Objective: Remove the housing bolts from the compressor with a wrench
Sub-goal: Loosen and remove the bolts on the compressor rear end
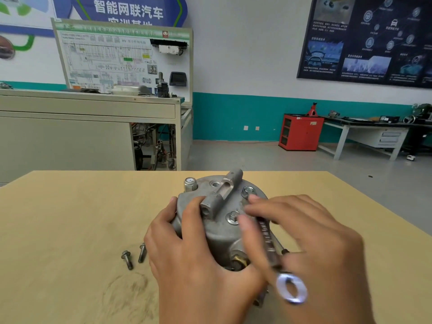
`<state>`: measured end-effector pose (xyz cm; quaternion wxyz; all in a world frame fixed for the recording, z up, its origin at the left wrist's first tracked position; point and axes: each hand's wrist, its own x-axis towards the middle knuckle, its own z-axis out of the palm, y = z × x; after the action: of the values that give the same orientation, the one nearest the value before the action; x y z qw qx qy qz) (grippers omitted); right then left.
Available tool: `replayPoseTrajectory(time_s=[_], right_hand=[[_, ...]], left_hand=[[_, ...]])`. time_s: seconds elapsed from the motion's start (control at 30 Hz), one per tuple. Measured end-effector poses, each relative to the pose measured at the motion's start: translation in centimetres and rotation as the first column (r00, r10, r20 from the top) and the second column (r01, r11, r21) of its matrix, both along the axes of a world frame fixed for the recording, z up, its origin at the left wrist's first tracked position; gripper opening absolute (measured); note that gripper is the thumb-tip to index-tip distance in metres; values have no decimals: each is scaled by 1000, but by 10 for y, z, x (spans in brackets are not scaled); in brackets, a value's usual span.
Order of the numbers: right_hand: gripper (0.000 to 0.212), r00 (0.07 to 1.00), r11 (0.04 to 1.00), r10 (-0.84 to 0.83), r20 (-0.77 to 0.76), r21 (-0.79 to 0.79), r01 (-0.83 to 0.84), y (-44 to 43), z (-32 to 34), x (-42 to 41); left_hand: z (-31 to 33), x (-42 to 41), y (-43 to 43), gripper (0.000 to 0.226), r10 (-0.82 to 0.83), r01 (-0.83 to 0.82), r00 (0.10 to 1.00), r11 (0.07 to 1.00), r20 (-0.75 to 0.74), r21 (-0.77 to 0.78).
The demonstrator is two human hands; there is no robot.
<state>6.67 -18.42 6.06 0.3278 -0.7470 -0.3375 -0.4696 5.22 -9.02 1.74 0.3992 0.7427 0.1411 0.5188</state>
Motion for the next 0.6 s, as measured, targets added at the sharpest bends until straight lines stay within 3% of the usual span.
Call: replayPoseTrajectory(time_s=[0.1,0.23,0.33,0.4,0.47,0.6], right_hand=[[17,946,972,219,-240,133,-192,-31,1,10],[20,763,865,475,-439,395,-311,-45,4,40],[24,502,635,739,-450,714,-296,-40,2,71],[31,364,492,841,-399,845,-209,-27,4,87],[32,370,468,840,-396,875,-127,-13,8,99],[38,581,700,569,-582,714,31,12,16,116]], left_hand=[[3,-4,-1,89,-4,11,997,997,-79,83],[0,-3,3,92,-21,29,994,996,-103,80],[0,-2,2,90,-19,30,995,994,-101,107],[-1,-1,3,89,-19,30,996,993,-90,114],[-1,0,3,88,-17,27,997,991,-81,128],[-3,1,3,89,-13,23,997,991,-73,134]])
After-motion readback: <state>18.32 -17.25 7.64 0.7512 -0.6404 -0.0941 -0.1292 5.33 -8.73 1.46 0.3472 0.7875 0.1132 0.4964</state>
